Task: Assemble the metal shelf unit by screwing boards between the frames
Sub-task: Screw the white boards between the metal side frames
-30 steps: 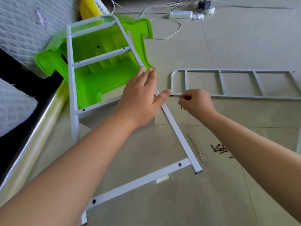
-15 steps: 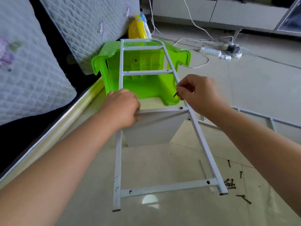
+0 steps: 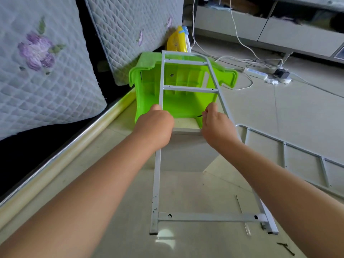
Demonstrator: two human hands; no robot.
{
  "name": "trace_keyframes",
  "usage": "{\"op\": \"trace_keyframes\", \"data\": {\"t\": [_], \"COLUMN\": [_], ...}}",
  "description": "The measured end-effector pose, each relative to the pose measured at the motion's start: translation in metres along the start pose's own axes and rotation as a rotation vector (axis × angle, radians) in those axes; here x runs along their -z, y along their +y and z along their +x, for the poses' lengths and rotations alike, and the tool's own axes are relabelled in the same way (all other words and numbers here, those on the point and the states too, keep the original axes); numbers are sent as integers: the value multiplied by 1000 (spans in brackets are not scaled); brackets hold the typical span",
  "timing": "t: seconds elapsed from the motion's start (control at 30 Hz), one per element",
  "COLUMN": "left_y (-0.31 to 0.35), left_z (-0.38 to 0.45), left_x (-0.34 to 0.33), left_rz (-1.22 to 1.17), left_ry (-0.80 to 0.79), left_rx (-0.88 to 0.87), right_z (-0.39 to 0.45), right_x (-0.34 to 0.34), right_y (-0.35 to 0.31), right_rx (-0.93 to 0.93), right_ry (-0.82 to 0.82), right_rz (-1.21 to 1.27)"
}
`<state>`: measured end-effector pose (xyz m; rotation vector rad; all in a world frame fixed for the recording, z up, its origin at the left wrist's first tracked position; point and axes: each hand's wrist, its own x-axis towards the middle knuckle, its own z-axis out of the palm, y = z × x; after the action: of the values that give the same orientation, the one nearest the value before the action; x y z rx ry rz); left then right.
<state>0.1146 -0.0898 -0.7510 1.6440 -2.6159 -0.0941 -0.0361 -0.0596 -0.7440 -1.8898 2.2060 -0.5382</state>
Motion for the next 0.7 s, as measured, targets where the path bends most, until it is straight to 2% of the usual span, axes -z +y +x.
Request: {"op": "trace_keyframes", "data": {"t": [0.33, 0.6, 0.7], "left_y": [0, -6, -9], "left_z": [7, 7, 5], "left_x": [3, 8, 14], "left_rz": [-13, 13, -3], "left_ry": [6, -66, -125], "left_rx": [-47, -62, -128], "right_z": [15, 11, 7], "right_x": [-13, -17, -16], "right_y": [3, 3, 4], "right_rx": [97, 82, 82], "right_ry": [183, 181, 180], "right_rz": [-108, -123, -132]}}
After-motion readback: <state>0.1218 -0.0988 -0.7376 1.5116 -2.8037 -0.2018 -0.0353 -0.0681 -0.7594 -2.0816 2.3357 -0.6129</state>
